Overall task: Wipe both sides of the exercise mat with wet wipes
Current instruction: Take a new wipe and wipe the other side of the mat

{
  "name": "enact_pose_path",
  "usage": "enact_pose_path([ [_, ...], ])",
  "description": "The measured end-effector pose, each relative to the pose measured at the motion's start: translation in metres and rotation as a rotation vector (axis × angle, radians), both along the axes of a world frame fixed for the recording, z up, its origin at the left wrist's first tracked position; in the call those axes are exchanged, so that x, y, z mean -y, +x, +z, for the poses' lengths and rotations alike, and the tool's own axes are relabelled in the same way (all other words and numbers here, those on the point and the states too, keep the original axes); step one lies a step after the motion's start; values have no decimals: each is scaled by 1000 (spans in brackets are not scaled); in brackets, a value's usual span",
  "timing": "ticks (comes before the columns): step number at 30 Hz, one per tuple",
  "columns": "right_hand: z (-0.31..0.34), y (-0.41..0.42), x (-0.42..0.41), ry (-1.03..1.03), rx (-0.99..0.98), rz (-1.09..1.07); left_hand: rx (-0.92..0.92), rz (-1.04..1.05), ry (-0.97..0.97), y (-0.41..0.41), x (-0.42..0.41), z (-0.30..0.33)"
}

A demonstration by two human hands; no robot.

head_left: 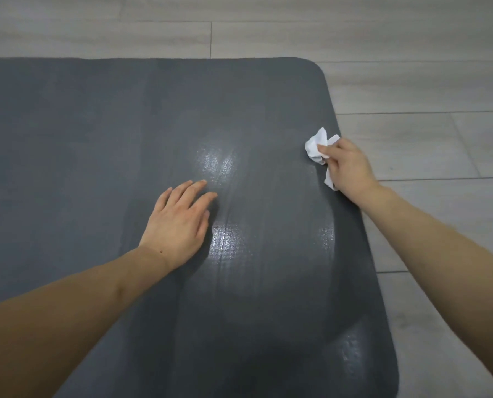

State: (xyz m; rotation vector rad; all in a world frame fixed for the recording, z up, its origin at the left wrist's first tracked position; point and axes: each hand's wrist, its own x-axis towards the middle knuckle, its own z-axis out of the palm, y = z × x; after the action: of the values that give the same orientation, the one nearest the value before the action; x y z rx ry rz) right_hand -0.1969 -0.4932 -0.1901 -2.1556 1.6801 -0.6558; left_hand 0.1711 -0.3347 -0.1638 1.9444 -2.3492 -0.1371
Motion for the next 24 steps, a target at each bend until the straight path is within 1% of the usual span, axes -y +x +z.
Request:
enact_pose_path([
  [3,-1,-2,-41,-28,-32,31,-10,1,9,7,-8,3],
  [5,0,2,-70,-12,16,3,-12,0,14,13,-18,4],
  [8,2,7,-116,-22,30,7,-8,-19,28,24,-33,7],
  [11,7,15,-162,7,21,6,-27,-2,48,37,-48,8],
  [13,14,23,-197,57,48,-17,-35,-5,61,46,-60,9],
  [16,21,39,-259,42,41,15,-34,-30,73,62,-78,10],
  [20,10,80,-324,77,46,142,-81,8,84,85,-97,7],
  [22,5,106,-331,20,-44,315,-104,44,87,99,-97,4],
  [24,3,128,-315,-36,-79,452,-125,112,99,118,-90,2],
])
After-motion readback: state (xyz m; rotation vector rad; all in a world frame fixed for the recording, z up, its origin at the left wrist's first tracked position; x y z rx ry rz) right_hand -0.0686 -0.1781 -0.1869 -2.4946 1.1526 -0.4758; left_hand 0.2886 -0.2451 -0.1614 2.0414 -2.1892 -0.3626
